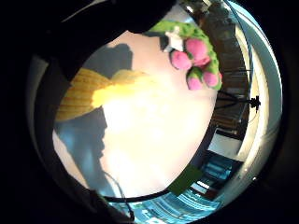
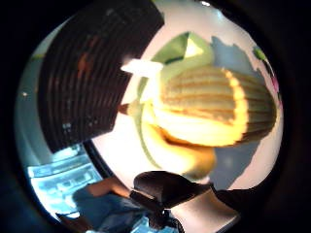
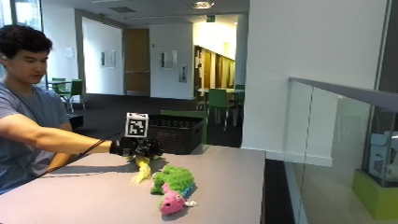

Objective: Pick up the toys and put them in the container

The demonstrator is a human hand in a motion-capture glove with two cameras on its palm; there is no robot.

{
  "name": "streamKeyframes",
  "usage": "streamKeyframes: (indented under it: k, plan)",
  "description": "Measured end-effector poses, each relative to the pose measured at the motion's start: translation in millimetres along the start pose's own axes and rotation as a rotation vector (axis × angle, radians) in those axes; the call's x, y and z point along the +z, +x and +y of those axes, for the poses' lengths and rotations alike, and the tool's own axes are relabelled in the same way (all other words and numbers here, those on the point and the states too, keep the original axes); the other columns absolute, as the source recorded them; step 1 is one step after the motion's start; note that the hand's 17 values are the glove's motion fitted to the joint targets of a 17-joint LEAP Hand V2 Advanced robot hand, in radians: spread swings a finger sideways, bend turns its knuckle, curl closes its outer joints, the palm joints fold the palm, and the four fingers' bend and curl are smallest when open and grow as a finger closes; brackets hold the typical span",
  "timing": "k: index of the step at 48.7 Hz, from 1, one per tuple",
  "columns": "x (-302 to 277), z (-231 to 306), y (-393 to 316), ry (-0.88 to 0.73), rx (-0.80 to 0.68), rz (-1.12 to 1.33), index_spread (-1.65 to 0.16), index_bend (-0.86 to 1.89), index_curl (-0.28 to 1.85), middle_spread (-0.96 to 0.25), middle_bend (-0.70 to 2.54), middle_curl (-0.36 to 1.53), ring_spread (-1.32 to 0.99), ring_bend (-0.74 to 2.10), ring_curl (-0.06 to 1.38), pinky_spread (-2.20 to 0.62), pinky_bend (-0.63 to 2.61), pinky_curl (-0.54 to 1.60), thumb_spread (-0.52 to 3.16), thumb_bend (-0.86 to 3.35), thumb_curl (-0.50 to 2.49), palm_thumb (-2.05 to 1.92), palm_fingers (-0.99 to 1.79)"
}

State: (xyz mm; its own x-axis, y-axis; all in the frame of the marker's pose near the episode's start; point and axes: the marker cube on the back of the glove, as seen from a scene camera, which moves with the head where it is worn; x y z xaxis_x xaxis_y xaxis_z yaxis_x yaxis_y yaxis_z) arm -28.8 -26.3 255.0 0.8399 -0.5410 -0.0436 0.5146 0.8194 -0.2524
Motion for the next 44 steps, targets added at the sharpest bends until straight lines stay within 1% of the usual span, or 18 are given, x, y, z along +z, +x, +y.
streamKeyframes:
  k: [3, 5, 8, 10, 12, 15, 16, 17, 18, 19, 22, 24, 27, 32, 34, 40, 42, 44]
  plan:
    - [17.7, -4.3, 7.2, -0.022, 0.032, 0.112, -0.31, 0.1, 0.11, -0.07, 0.32, 0.4, -0.03, 0.57, 0.15, 0.07, 1.11, 0.24, 0.77, -0.09, 0.26, -0.1, -0.21]
    - [25.2, -5.7, 6.1, -0.006, 0.038, 0.114, -0.31, 0.09, 0.11, -0.07, 0.32, 0.4, -0.04, 0.55, 0.15, 0.07, 1.08, 0.23, 0.76, -0.09, 0.26, -0.1, -0.21]
    - [28.5, -4.1, 1.6, 0.085, 0.012, 0.072, -0.3, 0.09, 0.12, -0.08, 0.31, 0.4, -0.04, 0.51, 0.15, 0.07, 1.04, 0.22, 0.75, -0.09, 0.26, -0.1, -0.23]
    - [28.4, -2.2, 6.7, 0.176, 0.002, 0.104, -0.31, 0.09, 0.12, -0.09, 0.28, 0.39, -0.07, 0.52, 0.15, 0.07, 1.04, 0.23, 0.75, -0.08, 0.26, -0.08, -0.18]
    - [27.4, -0.1, 7.7, 0.283, 0.017, 0.117, -0.33, 0.09, 0.11, -0.13, 0.28, 0.39, -0.12, 0.63, 0.18, 0.03, 1.09, 0.24, 0.78, -0.05, 0.26, -0.04, 0.04]
    - [23.3, 2.3, -13.2, 0.428, 0.063, -0.015, -0.35, 0.15, 0.12, -0.18, 0.35, 0.41, -0.2, 0.72, 0.18, -0.03, 1.07, 0.23, 0.84, -0.05, 0.26, -0.05, 0.26]
    - [22.1, 2.5, -17.6, 0.46, 0.081, -0.034, -0.37, 0.18, 0.13, -0.19, 0.4, 0.42, -0.23, 0.76, 0.19, -0.08, 1.08, 0.23, 0.88, -0.04, 0.26, -0.04, 0.45]
    - [21.0, 2.3, -19.7, 0.484, 0.101, -0.038, -0.37, 0.18, 0.12, -0.21, 0.4, 0.41, -0.25, 0.77, 0.18, -0.1, 1.07, 0.22, 0.89, -0.04, 0.26, -0.04, 0.47]
    - [20.0, 2.0, -20.5, 0.5, 0.117, -0.035, -0.38, 0.21, 0.14, -0.22, 0.43, 0.42, -0.28, 0.88, 0.23, -0.18, 1.13, 0.25, 0.95, -0.01, 0.26, 0.0, 0.8]
    - [19.3, 1.8, -20.8, 0.508, 0.123, -0.025, -0.38, 0.19, 0.12, -0.22, 0.42, 0.41, -0.29, 0.88, 0.2, -0.21, 1.12, 0.22, 0.98, -0.01, 0.26, 0.0, 0.84]
    - [19.6, 3.1, -18.9, 0.5, 0.068, 0.043, -0.38, 0.17, 0.14, -0.24, 0.46, 0.43, -0.32, 0.95, 0.25, -0.29, 1.11, 0.25, 1.05, 0.0, 0.27, 0.02, 0.98]
    - [17.9, 2.4, -15.8, 0.478, 0.086, 0.053, -0.38, 0.11, 0.13, -0.27, 0.6, 0.48, -0.34, 1.03, 0.29, -0.32, 1.08, 0.27, 1.11, 0.04, 0.28, 0.09, 1.16]
    - [12.4, 0.7, -11.6, 0.426, 0.175, -0.007, -0.38, 0.11, 0.13, -0.29, 0.71, 0.52, -0.35, 1.1, 0.34, -0.36, 1.06, 0.29, 1.17, 0.06, 0.29, 0.14, 1.19]
    - [9.5, 4.4, -3.0, 0.348, 0.125, 0.009, -0.37, 0.1, 0.11, -0.32, 0.86, 0.59, -0.35, 1.3, 0.42, -0.39, 1.01, 0.31, 1.24, 0.12, 0.32, 0.25, 1.29]
    - [7.2, 5.3, -1.5, 0.325, 0.129, 0.012, -0.36, 0.12, 0.1, -0.32, 0.92, 0.61, -0.35, 1.33, 0.44, -0.4, 1.01, 0.32, 1.26, 0.13, 0.33, 0.29, 1.29]
    - [-25.2, 4.1, 8.4, 0.289, 0.259, -0.06, -0.34, 0.17, 0.11, -0.32, 1.02, 0.64, -0.34, 1.38, 0.47, -0.42, 1.0, 0.34, 1.28, 0.18, 0.37, 0.42, 1.27]
    - [-39.8, 4.0, 10.7, 0.298, 0.263, -0.06, -0.34, 0.18, 0.11, -0.31, 1.04, 0.65, -0.33, 1.38, 0.47, -0.42, 1.0, 0.35, 1.29, 0.2, 0.38, 0.45, 1.27]
    - [-54.6, 5.4, 13.8, 0.312, 0.219, -0.041, -0.33, 0.17, 0.11, -0.31, 1.04, 0.65, -0.34, 1.39, 0.48, -0.42, 1.02, 0.36, 1.27, 0.19, 0.4, 0.47, 1.25]
